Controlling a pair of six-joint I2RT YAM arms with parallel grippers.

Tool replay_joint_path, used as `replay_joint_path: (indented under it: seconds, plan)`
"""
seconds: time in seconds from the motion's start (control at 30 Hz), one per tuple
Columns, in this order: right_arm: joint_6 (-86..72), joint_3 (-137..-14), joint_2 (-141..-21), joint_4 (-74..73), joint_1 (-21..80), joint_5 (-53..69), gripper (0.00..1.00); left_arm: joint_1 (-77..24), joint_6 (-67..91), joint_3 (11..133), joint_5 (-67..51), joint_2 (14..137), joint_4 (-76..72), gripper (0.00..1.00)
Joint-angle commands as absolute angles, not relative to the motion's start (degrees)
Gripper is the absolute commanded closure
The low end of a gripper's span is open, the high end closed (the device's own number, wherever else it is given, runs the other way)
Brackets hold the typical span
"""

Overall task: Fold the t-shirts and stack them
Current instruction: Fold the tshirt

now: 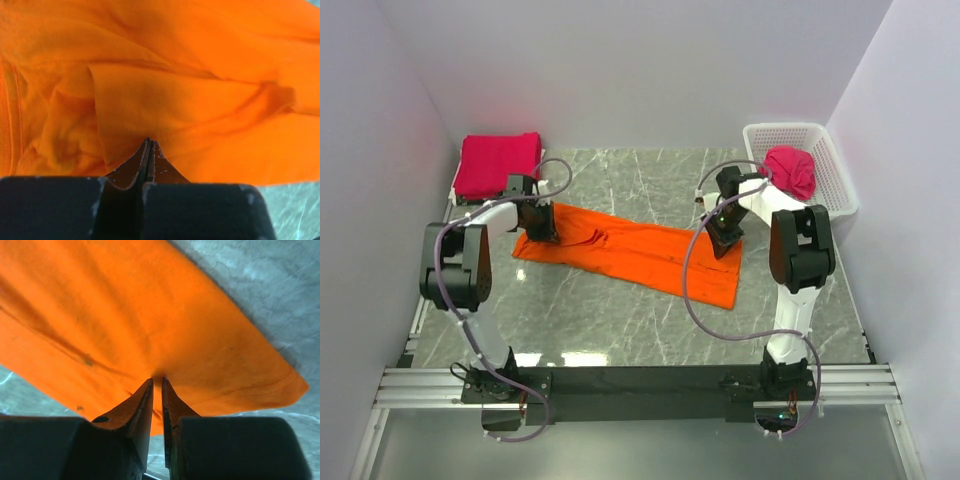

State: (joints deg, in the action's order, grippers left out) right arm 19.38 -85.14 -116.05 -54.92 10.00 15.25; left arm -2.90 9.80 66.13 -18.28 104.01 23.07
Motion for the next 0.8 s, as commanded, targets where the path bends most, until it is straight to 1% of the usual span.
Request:
replay_joint_path:
  seconds: [0.0, 0.13, 0.3, 0.33, 0.37, 0.4, 0.43, 0.47, 0.53, 0.57, 0.6, 0.63, 0.67, 0.7, 0.73, 0.77]
  plan:
    - [19.4, -85.1, -116.7, -53.2, 11.8, 11.9, 0.81, -3.6, 11.7, 70.3, -14.7, 107.8, 23.7, 0.99]
    - [20.0, -81.2, -116.5, -54.2, 13.1, 12.4, 0.82, -4.5, 10.2, 75.9, -13.1, 114.8, 23.5, 0.99]
    - [20.4, -73.8, -113.1, -55.5, 17.3, 15.6, 0.82, -6.2, 6.4, 92.7, -14.4, 127.3, 27.9, 0.99]
    - [20.2, -73.0, -112.6, -55.7, 19.7, 18.1, 0.82, -7.5, 5.4, 95.6, -14.2, 128.9, 28.6, 0.99]
    - [20.0, -71.8, -112.2, -56.2, 20.9, 19.8, 0.82, -8.3, 3.6, 101.2, -13.3, 132.0, 28.9, 0.98]
    - [19.8, -71.5, -111.5, -56.6, 22.2, 21.8, 0.82, -9.1, 2.6, 103.8, -12.9, 133.3, 28.2, 0.87]
    - [19.9, -71.6, -111.1, -57.0, 24.8, 27.5, 0.81, -10.5, 1.9, 106.5, -12.9, 136.3, 28.2, 0.81]
    - [20.1, -72.2, -110.1, -57.7, 26.0, 30.6, 0.79, -11.2, 0.6, 113.0, -12.7, 137.8, 28.5, 0.77]
    - [20.2, -73.9, -109.1, -58.3, 28.2, 38.2, 0.79, -12.4, -1.5, 121.8, -14.2, 141.0, 28.3, 0.66]
    - [20.3, -74.4, -107.6, -58.5, 29.6, 39.7, 0.78, -12.6, -1.4, 123.8, -15.2, 141.7, 27.9, 0.62]
    - [20.4, -75.1, -106.7, -58.7, 29.7, 41.1, 0.78, -12.7, -1.7, 125.3, -16.2, 141.7, 27.4, 0.49]
    - [20.2, -75.9, -105.7, -58.5, 29.7, 41.7, 0.78, -12.7, -1.7, 125.8, -16.4, 140.1, 25.2, 0.39]
    - [20.1, -76.1, -103.8, -58.1, 29.3, 40.2, 0.77, -12.7, -1.1, 124.5, -16.7, 138.6, 23.5, 0.27]
    - [20.2, -76.5, -102.8, -57.7, 29.1, 38.4, 0.76, -12.6, -1.1, 122.6, -16.4, 136.7, 21.6, 0.01]
    - [20.2, -76.6, -102.0, -57.0, 28.7, 36.4, 0.76, -12.4, -1.1, 117.2, -16.5, 131.8, 16.8, 0.01]
    - [20.6, -76.3, -100.7, -55.1, 28.7, 31.2, 0.76, -12.3, -0.8, 114.1, -16.5, 129.1, 14.4, 0.0]
